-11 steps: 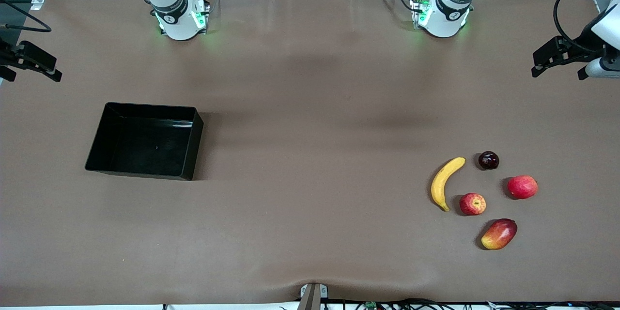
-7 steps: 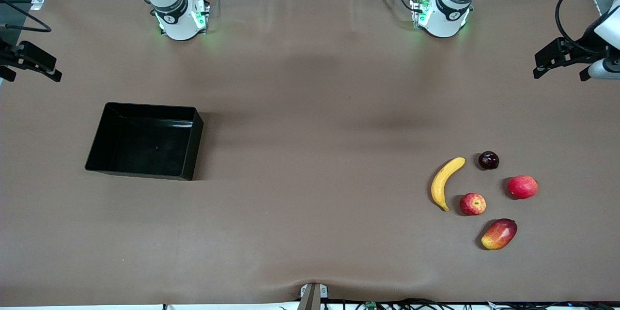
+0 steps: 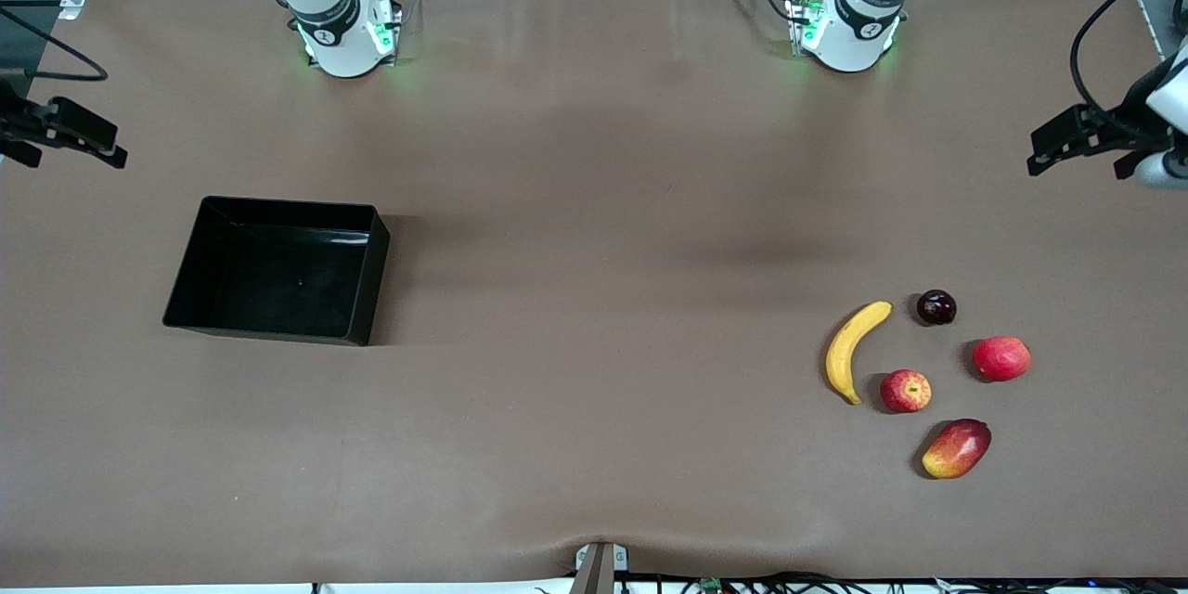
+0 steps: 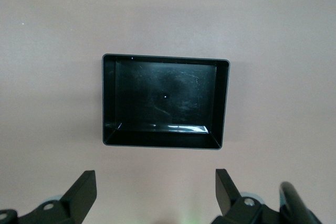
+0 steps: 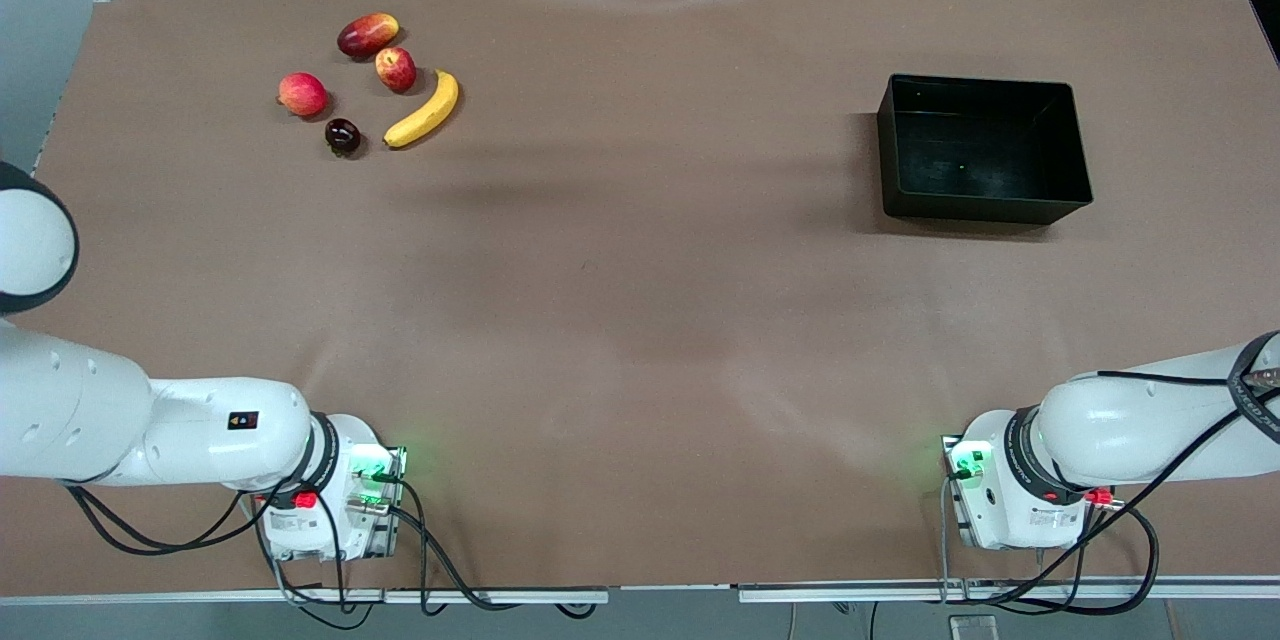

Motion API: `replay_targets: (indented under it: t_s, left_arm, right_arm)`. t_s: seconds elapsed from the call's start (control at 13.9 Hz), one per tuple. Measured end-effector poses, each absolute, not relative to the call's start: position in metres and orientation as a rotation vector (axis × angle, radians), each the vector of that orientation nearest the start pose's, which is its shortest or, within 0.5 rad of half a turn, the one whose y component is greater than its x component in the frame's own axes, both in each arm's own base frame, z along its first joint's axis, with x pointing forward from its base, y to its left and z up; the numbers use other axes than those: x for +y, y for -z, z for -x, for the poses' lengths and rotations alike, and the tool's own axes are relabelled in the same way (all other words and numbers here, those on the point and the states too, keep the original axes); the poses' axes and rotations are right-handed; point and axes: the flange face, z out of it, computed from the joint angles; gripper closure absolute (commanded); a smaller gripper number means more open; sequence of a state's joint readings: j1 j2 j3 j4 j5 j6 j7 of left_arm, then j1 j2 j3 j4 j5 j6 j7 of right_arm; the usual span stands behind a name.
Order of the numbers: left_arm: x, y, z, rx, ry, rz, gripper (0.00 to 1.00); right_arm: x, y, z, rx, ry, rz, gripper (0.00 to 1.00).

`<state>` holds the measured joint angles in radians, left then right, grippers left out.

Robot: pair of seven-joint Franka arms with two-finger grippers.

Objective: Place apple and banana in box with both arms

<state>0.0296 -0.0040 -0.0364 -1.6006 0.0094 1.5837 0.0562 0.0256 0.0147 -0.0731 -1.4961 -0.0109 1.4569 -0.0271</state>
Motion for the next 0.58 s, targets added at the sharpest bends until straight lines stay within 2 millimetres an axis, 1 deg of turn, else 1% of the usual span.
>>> replay_targets:
  t_s: [0.14, 0.29, 0.5, 0.58]
  left_arm:
    - [-0.003, -0.594, -0.572, 0.100, -0.021, 3.132, 0.00]
    - [-0.003, -0.566, -0.596, 0.103, 0.003, 3.135, 0.00]
    - [-0.008, -0.518, -0.637, 0.116, 0.079, 3.137, 0.00]
    - [-0.010, -0.500, -0.649, 0.120, 0.097, 3.138, 0.00]
  right_arm:
    - [-0.028, -0.628, -0.553, 0.035, -0.127, 3.158, 0.00]
    - [-0.033, -0.599, -0.568, 0.049, -0.197, 3.159, 0.00]
    - [-0.063, -0.551, -0.590, 0.070, -0.280, 3.150, 0.00]
    - [-0.069, -0.533, -0.596, 0.074, -0.322, 3.144, 0.00]
